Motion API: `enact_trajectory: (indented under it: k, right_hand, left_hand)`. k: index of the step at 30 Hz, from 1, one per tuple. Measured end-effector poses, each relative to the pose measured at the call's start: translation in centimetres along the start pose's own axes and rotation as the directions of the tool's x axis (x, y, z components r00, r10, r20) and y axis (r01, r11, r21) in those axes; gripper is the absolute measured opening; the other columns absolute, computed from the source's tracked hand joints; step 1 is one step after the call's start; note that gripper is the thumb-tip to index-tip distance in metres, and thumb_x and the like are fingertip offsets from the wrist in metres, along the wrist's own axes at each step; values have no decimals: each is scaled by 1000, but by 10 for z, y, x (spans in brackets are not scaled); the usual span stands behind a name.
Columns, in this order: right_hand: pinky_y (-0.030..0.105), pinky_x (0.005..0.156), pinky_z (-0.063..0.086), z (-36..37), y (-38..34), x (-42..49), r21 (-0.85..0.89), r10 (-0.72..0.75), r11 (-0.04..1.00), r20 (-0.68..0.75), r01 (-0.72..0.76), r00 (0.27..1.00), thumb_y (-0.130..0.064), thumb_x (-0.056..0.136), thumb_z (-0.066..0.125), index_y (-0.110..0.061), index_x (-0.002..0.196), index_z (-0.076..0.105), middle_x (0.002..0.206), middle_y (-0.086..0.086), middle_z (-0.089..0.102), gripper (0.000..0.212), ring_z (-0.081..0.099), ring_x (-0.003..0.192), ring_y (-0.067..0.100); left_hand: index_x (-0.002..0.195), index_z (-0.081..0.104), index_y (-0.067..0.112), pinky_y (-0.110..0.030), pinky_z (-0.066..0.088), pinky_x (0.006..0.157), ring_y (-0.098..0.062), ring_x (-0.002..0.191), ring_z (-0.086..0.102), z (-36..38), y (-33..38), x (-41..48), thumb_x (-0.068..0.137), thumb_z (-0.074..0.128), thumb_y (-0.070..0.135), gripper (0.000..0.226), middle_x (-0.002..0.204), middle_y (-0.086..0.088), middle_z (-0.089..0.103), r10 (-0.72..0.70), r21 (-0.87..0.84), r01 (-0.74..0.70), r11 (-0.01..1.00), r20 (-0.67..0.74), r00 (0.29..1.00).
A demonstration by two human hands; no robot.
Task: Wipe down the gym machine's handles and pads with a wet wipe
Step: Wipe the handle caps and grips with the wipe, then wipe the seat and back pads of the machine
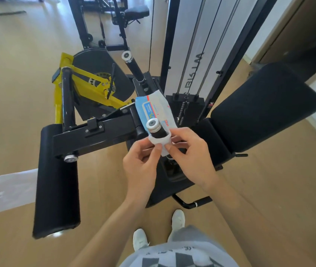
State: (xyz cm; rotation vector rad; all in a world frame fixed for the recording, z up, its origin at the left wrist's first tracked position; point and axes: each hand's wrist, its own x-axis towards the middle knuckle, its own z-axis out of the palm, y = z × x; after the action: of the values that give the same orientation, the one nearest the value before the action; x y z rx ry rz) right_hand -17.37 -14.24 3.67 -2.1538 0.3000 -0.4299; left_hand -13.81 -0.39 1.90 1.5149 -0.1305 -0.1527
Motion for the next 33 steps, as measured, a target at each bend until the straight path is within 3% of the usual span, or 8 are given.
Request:
enact_trajectory:
  k: [5,11,14,17,23,26,30,33]
  right_hand:
    - [17,80,56,-9,22,-20,3,63,998,-1,-63,998,-16,91,76,-17,103,74,97,-10,72,13,68,93,4]
    - [36,82,59,-55,56,-41,270,204,933,152,-239,967,-10,87,78,-7,81,61,103,-9,75,19,70,102,14]
    - [34,77,59,-82,75,-35,434,227,831,308,-349,924,-4,88,76,-5,95,58,91,12,70,19,71,88,23]
    - [39,88,60,-108,96,-25,473,196,768,470,-433,861,-13,90,75,-24,124,63,97,24,63,38,68,96,36]
    - [41,78,54,-162,144,7,436,236,732,559,-524,795,-38,92,70,-12,92,76,98,21,69,27,67,89,30]
    - [43,84,57,-181,165,23,450,279,706,534,-547,798,-34,94,67,-12,88,77,98,17,71,24,68,94,28]
    - [27,68,58,-197,178,36,513,331,583,558,-630,761,-20,102,57,-6,90,72,87,10,70,24,69,85,24]
    - [25,69,58,-201,182,42,489,328,650,509,-581,796,-22,104,54,-7,94,70,89,3,72,24,70,86,22]
  left_hand:
    - [101,70,20,-29,58,71,-13,77,72,2,-17,-21,90,78,21,13,81,2,75,-100,38,96,995,102,990]
    - [82,69,33,-30,49,64,-24,70,57,18,-28,-38,84,82,30,14,75,-7,61,-14,65,4,998,155,988]
    - [86,69,21,-25,51,65,-17,75,63,41,-25,-42,78,78,41,23,82,3,68,-49,27,45,999,162,986]
    - [88,67,26,-31,55,64,-22,79,68,72,-20,-40,77,76,45,24,84,4,69,-115,53,108,993,157,981]
    - [107,67,21,-23,58,68,-13,86,72,149,-16,-35,84,80,6,30,93,7,75,-109,144,91,985,124,986]
    - [115,67,22,-24,58,71,-18,88,73,175,-21,-35,85,80,2,38,91,1,77,-111,224,91,970,78,991]
    - [122,65,22,-29,60,79,-19,87,75,202,-24,-40,90,68,-9,44,90,-4,77,-110,241,106,965,4,994]
    - [128,63,29,-33,59,77,-23,81,69,213,-22,-41,91,66,-9,53,85,-5,71,-128,258,118,959,23,991]
